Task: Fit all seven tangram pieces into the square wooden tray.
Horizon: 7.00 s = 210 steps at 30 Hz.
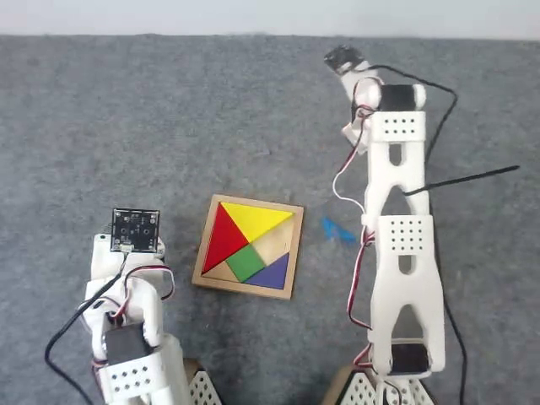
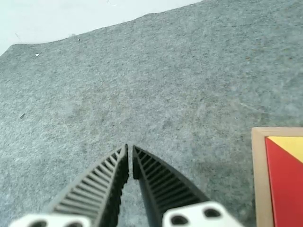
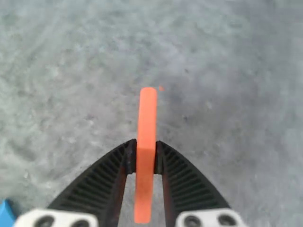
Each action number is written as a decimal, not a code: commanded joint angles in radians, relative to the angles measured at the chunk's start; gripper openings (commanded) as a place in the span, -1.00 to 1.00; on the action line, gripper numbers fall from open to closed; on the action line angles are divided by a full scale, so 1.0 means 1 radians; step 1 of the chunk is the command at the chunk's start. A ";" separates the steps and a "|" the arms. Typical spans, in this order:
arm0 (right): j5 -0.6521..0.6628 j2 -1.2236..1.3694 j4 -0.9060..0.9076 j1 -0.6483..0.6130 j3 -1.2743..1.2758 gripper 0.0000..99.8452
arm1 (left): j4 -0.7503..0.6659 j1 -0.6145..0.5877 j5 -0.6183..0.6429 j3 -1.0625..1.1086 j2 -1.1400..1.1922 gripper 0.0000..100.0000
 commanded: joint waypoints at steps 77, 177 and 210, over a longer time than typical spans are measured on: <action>-0.951 -1.558 -1.027 -0.427 2.433 -0.94 | 0.005 -0.003 -0.012 -0.013 -0.020 -0.97; -0.845 -0.898 -0.348 -0.479 1.573 -0.99 | 0.005 -0.005 -0.012 -0.013 -0.020 -0.97; -0.842 -0.777 -0.346 -0.541 1.479 -0.98 | 0.005 -0.006 -0.012 -0.013 -0.020 -0.97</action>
